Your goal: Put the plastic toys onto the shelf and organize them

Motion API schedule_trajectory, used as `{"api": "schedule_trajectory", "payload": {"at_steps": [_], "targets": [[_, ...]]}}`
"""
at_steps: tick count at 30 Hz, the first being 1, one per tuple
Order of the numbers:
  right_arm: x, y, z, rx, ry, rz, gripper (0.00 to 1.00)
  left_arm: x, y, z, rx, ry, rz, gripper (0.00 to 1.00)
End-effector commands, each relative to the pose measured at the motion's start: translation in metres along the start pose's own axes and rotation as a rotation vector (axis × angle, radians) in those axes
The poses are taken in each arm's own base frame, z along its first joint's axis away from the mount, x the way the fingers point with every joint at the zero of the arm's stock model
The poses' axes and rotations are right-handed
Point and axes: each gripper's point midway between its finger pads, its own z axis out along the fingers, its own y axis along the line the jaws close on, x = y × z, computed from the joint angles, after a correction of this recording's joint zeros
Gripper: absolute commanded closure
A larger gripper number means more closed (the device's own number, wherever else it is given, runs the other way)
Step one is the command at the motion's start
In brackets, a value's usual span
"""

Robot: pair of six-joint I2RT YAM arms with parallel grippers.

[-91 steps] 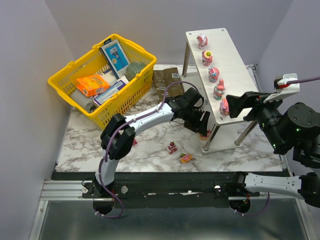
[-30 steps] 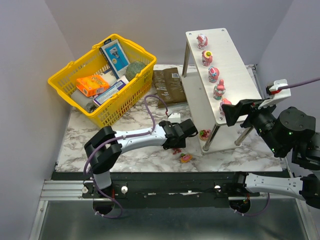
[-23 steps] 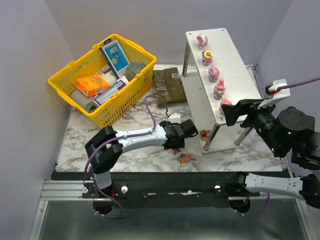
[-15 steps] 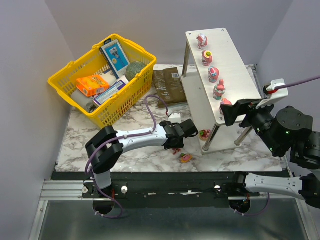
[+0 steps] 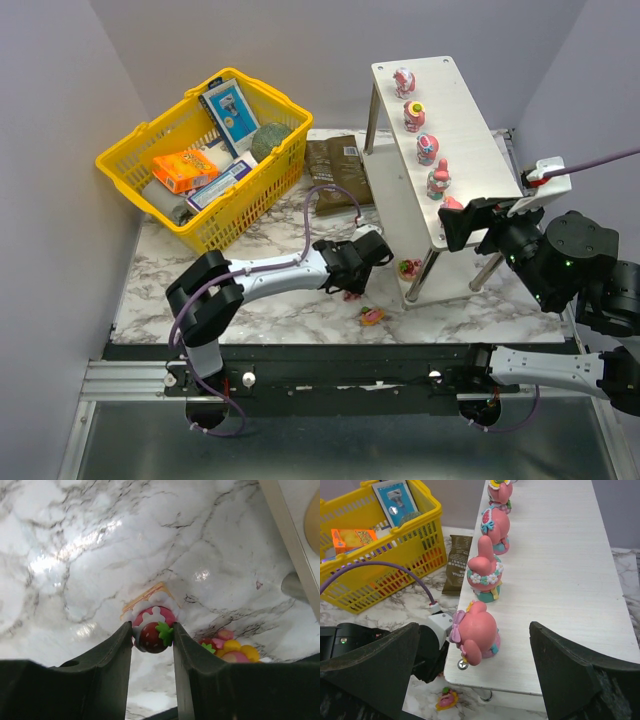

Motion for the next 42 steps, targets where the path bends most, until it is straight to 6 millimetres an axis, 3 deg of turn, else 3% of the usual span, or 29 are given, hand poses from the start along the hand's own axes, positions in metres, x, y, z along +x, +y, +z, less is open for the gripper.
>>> {"api": "schedule_trajectory", "payload": {"at_steps": [1, 3, 4, 9, 12, 14, 17, 21, 26, 30, 42], "targets": [[-0.002, -0.008, -0.003, 0.036, -0.01, 0.039, 0.03, -0.017, 0.016, 0.002, 0.136, -0.017, 0.264, 0.96], [-0.003, -0.011, -0.004, 0.045, -0.018, 0.056, 0.03, -0.016, 0.016, 0.002, 0.224, -0.006, 0.337, 0.92], [-0.002, -0.012, -0.003, 0.05, -0.019, 0.059, 0.03, -0.025, 0.026, 0.002, 0.228, -0.016, 0.331, 0.91], [0.0, -0.013, -0.004, 0.055, -0.035, 0.089, 0.03, -0.039, 0.031, 0.005, 0.327, -0.037, 0.434, 0.81], [0.002, -0.013, -0.002, 0.057, -0.038, 0.091, 0.03, -0.042, 0.034, 0.009, 0.31, -0.032, 0.463, 0.68], [0.002, -0.013, -0.001, 0.06, -0.038, 0.088, 0.03, -0.046, 0.037, 0.011, 0.285, -0.041, 0.445, 0.47], [0.002, -0.011, 0.0, 0.064, -0.038, 0.087, 0.03, -0.054, 0.04, 0.006, 0.257, -0.08, 0.379, 0.27], [0.003, -0.009, 0.002, 0.06, -0.04, 0.095, 0.03, -0.059, 0.051, 0.001, 0.179, -0.118, 0.22, 0.13], [0.006, -0.006, 0.005, 0.061, -0.031, 0.083, 0.03, -0.062, 0.058, -0.003, 0.101, -0.148, -0.058, 0.11], [0.006, -0.005, 0.006, 0.058, -0.029, 0.073, 0.03, -0.056, 0.056, 0.0, 0.088, -0.159, -0.164, 0.13], [0.003, -0.003, 0.004, 0.042, -0.029, 0.065, 0.03, -0.044, 0.057, 0.014, 0.053, -0.176, -0.185, 0.3]]}}
